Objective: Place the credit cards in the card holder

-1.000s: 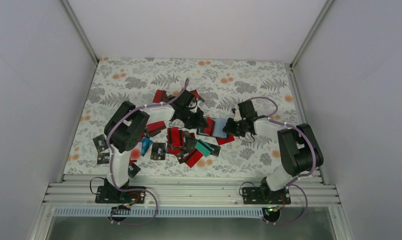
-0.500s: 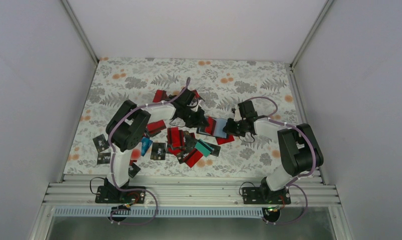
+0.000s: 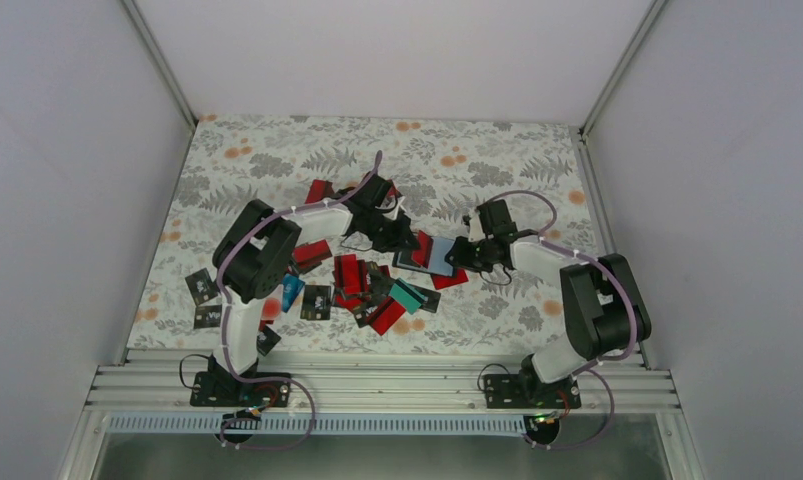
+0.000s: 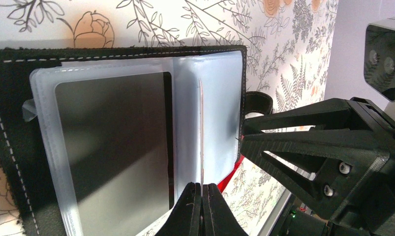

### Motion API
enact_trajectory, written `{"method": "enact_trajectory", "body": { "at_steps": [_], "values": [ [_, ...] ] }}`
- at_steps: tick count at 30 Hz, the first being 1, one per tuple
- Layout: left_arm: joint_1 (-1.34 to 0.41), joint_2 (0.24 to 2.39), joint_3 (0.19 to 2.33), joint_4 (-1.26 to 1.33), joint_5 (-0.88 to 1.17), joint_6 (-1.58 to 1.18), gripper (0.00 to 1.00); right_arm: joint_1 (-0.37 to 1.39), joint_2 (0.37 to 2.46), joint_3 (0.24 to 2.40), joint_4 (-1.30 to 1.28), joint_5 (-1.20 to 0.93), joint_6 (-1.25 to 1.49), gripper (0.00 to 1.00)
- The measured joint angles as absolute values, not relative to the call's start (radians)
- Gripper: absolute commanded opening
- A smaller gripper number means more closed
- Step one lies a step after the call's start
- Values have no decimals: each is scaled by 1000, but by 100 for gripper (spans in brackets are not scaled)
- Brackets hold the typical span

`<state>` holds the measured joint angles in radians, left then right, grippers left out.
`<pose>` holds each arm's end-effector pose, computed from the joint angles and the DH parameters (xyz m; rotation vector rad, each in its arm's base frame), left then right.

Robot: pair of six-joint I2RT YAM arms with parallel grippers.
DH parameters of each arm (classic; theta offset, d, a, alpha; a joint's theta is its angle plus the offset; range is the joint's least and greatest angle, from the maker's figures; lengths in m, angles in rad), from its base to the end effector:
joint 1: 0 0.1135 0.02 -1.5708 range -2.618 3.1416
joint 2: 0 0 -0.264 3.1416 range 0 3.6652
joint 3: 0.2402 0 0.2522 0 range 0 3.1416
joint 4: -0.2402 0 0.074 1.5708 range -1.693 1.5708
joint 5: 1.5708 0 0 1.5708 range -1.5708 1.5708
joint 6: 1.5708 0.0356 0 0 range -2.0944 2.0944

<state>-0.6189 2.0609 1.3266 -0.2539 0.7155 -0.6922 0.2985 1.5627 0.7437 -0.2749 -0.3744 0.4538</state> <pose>0.3300 -0.2637 0.1426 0.2113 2.8127 -1.3430 0.2620 0.0942 0.1444 0.0869 2.7453 0.7284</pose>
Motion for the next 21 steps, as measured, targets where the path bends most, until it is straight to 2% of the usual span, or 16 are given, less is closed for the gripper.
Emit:
{"method": "enact_trajectory", "body": {
  "at_steps": [13,21],
  "values": [
    [-619,2076,1338,-268,713,-678,2,298,1547,764,-308,-349,424,23],
    [-619,2076,1339,-271,682,-648,2,294,1547,749,-307,-310,416,14]
  ]
}}
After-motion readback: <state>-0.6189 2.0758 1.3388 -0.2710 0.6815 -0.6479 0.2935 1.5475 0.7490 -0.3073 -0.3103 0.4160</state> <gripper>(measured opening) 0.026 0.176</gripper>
